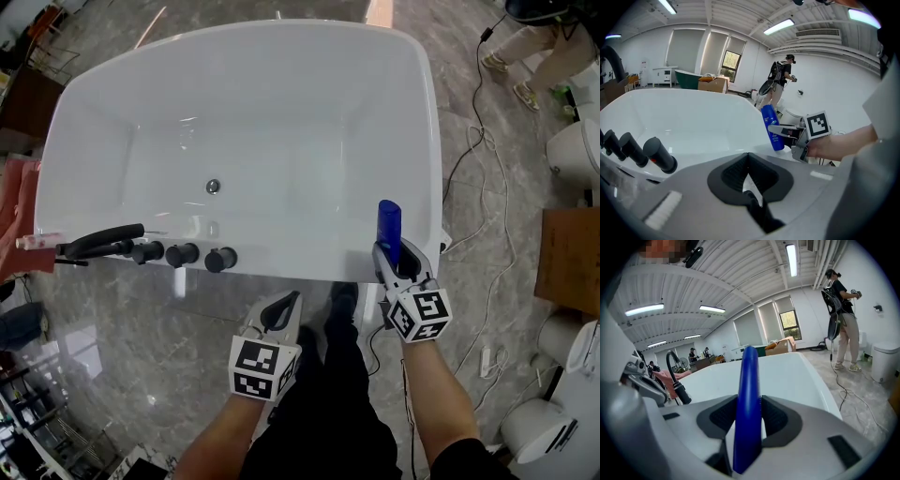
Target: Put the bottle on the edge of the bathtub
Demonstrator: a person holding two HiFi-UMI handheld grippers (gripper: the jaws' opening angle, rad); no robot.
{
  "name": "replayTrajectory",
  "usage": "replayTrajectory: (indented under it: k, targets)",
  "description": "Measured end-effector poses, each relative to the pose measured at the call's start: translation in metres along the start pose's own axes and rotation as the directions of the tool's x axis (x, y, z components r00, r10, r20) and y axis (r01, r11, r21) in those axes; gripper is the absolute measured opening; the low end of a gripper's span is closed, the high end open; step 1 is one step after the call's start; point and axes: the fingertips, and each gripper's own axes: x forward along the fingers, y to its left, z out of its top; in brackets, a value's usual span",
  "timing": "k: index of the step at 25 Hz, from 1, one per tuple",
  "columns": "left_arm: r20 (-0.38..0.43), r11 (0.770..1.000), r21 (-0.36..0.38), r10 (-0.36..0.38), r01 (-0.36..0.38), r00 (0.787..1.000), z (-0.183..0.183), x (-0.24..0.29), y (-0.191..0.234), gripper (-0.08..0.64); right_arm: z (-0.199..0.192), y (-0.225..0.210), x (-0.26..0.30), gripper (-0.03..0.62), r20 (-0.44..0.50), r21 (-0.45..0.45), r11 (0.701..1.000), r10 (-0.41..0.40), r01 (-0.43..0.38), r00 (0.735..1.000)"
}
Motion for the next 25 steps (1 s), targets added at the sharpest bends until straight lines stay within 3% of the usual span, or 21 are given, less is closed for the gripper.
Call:
replayTrajectory:
  k: [5,11,13,15,18,21,25]
  targets:
    - [0.028,1.0,-0.007,-0.01,0.01,1.0,0.023,-0.001,0.002,0.009,0.032,0.011,0.001,0.158,0.028,-0.002,0.999,0.042,-0.042,0.999]
    - [0.157,0.995,0.053,-0.088,0.08,0.984,0.103,-0.006,-0.014,0.009,0.071,0.034,-0.011,0.158,0.044,-0.03,0.994,0.11,-0.109,0.993]
    - [0.193,0.989,0.08,-0.142,0.128,0.971,0.13,-0.009,-0.025,0.009,0.085,0.042,-0.018,0.158,0.05,-0.042,0.99,0.138,-0.136,0.989]
    - [0.222,0.978,0.105,-0.2,0.18,0.955,0.153,-0.012,-0.035,0.075,0.098,0.051,-0.026,0.158,0.056,-0.054,0.984,0.171,-0.168,0.984]
    - [0.258,0.954,0.134,-0.294,0.267,0.92,0.18,-0.019,-0.046,0.104,0.114,0.066,-0.037,0.158,0.065,-0.071,0.972,0.229,-0.224,0.971]
    - [0.282,0.926,0.142,-0.376,0.349,0.883,0.2,-0.022,-0.054,0.127,0.124,0.083,-0.045,0.158,0.063,-0.094,0.956,0.285,-0.279,0.956]
    - [0.288,0.901,0.134,-0.433,0.412,0.854,0.212,-0.023,-0.059,0.13,0.127,0.097,-0.049,0.158,0.053,-0.112,0.941,0.327,-0.32,0.944]
